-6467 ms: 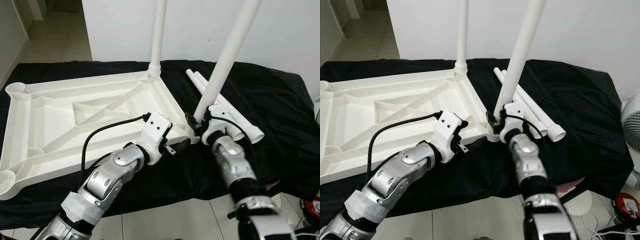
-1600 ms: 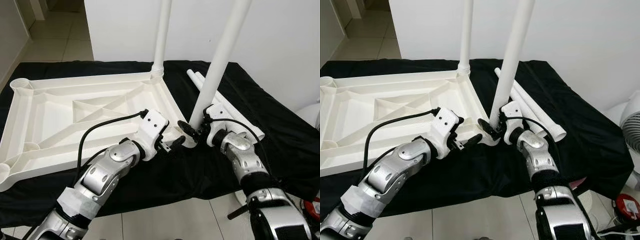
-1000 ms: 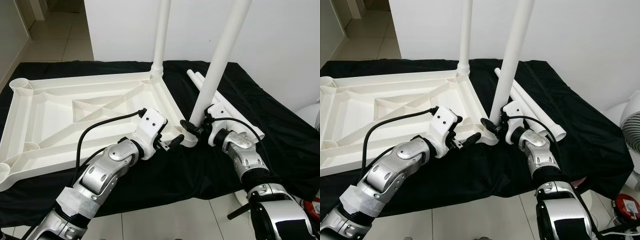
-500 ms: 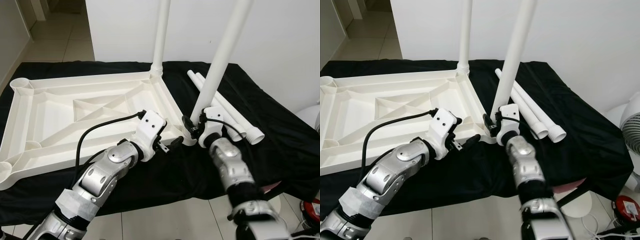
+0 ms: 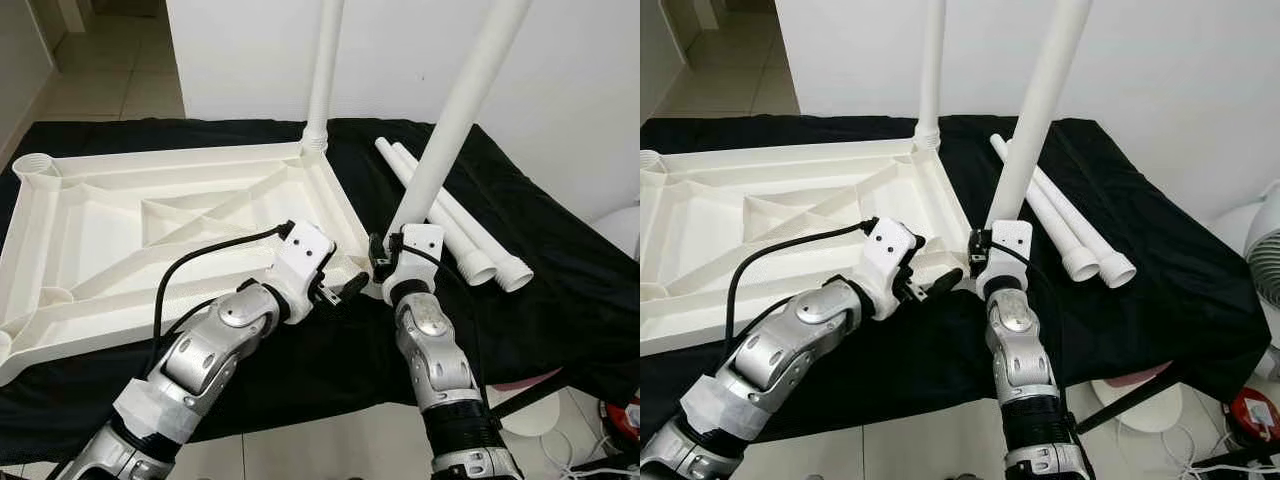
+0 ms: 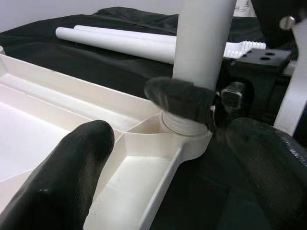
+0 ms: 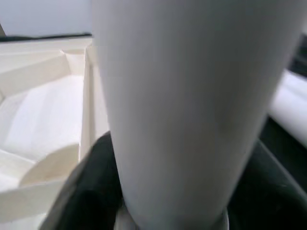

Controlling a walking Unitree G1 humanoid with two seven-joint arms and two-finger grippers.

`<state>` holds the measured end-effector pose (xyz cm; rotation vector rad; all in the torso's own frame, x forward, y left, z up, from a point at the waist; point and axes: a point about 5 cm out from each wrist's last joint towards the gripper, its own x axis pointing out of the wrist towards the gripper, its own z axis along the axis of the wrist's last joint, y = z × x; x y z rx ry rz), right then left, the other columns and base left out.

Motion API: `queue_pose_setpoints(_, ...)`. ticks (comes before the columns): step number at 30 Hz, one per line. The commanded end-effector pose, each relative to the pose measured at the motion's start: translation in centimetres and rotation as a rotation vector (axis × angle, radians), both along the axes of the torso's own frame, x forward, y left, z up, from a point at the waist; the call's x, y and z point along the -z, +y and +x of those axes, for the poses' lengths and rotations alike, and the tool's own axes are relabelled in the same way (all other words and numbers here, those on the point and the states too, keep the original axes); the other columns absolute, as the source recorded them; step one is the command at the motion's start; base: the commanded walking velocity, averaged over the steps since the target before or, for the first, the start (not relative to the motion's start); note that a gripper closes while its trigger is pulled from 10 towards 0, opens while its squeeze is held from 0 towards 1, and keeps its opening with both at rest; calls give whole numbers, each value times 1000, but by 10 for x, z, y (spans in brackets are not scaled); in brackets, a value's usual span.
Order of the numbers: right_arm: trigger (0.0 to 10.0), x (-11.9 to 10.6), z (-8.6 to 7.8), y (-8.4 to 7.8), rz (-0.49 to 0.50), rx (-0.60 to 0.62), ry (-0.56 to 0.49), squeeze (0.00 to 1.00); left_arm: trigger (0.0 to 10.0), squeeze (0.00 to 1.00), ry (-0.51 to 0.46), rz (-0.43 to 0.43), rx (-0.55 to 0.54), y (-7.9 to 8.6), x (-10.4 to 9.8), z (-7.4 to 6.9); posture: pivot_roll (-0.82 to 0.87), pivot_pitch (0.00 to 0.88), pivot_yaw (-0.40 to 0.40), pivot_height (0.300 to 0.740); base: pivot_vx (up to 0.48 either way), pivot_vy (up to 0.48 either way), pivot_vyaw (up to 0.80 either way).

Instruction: Building children table

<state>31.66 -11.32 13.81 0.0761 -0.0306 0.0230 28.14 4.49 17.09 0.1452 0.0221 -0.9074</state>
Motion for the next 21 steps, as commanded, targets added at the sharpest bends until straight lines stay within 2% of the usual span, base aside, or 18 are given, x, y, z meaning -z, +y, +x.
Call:
queue_pose_setpoints(1, 10000, 5, -3, -1, 10, 9, 38, 1000, 10000, 0, 20, 11, 131, -5, 2, -9, 46, 42, -94, 740, 0, 0, 0)
queue_pose_setpoints(5, 10000, 0, -6, -1, 9, 6, 15, 1000, 10000, 0, 21, 9, 130, -6, 3, -9, 47, 42, -96, 740, 0, 0, 0)
queue_pose_setpoints(12, 10000, -5, -9, -11, 21, -29, -20, 1000, 10000, 0, 22, 10, 127, -5, 3, -10, 48, 37, -100, 740, 0, 0, 0)
queue_pose_setpoints(13, 10000, -5, -9, -20, 4, -69, -28, 1000, 10000, 0, 21, 11, 125, -4, 4, -10, 48, 31, -101, 740, 0, 0, 0)
queue_pose_setpoints(14, 10000, -5, -8, -31, -23, -142, -28, 631, 10000, 0, 21, 13, 124, -4, 4, -9, 45, 29, -100, 740, 0, 0, 0)
queue_pose_setpoints(17, 10000, -5, -7, -35, -32, -171, -25, 631, 10000, 0, 21, 13, 124, -4, 4, -9, 45, 29, -100, 740, 0, 0, 0)
queue_pose_setpoints(18, 10000, -5, -5, -38, -47, -213, -22, 0, 10000, 0, 20, 13, 126, -4, 4, -9, 43, 29, -98, 740, 0, 0, 0)
queue_pose_setpoints(19, 10000, -7, 0, -42, -87, -292, -26, 0, 10000, 0, 19, 10, 129, -5, 3, -8, 38, 29, -93, 740, 0, 0, 0)
queue_pose_setpoints(21, 10000, -8, 2, -43, -109, -327, -30, 0, 10000, 0, 18, 9, 131, -5, 3, -8, 38, 29, -93, 740, 0, 0, 0)
